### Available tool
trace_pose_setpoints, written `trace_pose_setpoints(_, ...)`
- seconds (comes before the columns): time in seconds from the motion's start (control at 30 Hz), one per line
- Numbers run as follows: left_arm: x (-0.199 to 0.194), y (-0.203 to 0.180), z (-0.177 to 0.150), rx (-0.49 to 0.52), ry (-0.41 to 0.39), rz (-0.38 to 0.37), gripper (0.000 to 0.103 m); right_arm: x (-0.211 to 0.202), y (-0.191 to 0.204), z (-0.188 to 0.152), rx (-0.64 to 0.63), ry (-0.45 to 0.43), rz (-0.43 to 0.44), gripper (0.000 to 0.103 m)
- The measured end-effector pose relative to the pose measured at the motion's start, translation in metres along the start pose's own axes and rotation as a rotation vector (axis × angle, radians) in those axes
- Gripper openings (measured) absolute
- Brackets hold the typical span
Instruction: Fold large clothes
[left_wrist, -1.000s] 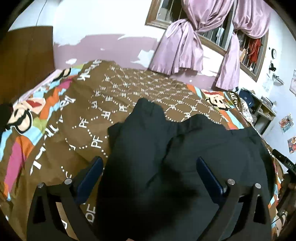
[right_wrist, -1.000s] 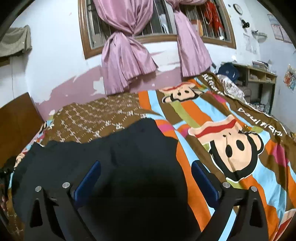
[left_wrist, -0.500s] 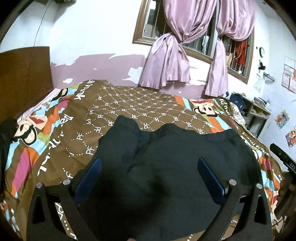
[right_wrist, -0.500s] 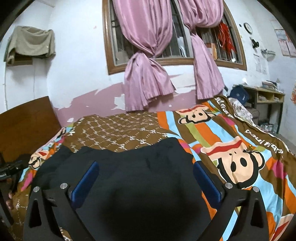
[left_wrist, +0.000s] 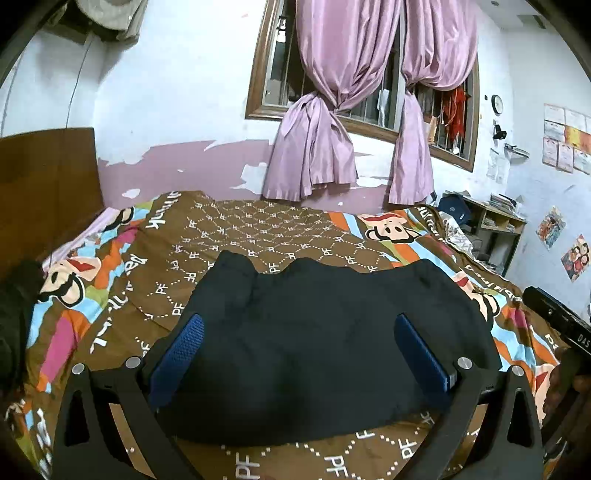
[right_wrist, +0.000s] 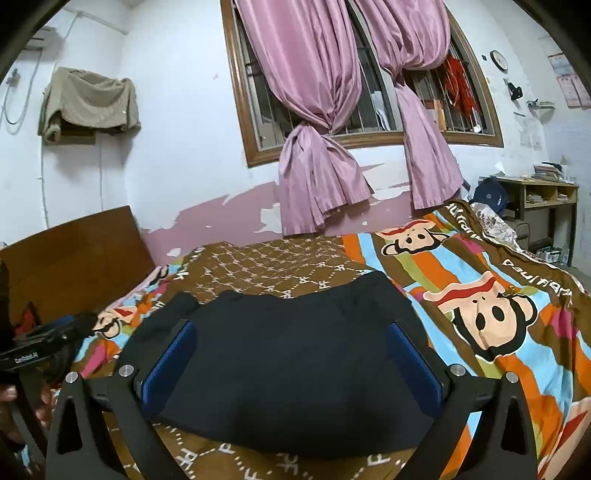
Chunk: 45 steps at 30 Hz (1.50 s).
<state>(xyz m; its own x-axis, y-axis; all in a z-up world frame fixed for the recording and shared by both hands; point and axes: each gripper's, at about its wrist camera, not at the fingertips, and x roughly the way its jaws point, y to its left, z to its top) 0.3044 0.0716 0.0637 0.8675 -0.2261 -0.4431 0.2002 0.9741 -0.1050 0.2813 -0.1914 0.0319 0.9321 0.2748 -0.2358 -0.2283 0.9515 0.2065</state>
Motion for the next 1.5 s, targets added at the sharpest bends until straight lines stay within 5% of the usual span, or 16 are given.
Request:
trace_pose_setpoints(0.63, -0.069, -0.005, -0.056, 0.049, 0.023, -0.062, 0.101, -0.054, 0.051, -0.041, -0.126, 0.011, 0.120, 0.103)
trace_pose_setpoints(0.87, -0.079, 0.003, -0.064, -0.009, 0.018, -0.031, 0.101, -0.071, 0.063, -0.064, -0.163, 0.032, 0.103, 0.103)
trace_pose_setpoints(1.0, -0.084, 0.001, -0.076, 0.039, -0.008, 0.011, 0.101, -0.075, 0.065, -0.069, -0.175, 0.034, 0.057, 0.103)
trace_pose_setpoints(1.27, -0.091, -0.004, -0.101, 0.103, -0.015, -0.086, 0.101, -0.080, 0.066, -0.076, -0.163, 0.005, 0.005, 0.103)
trace_pose_setpoints(1.5, -0.097, -0.001, -0.106, 0.096, -0.056, -0.021, 0.101, -0.083, 0.067, -0.084, -0.157, -0.010, 0.033, 0.103)
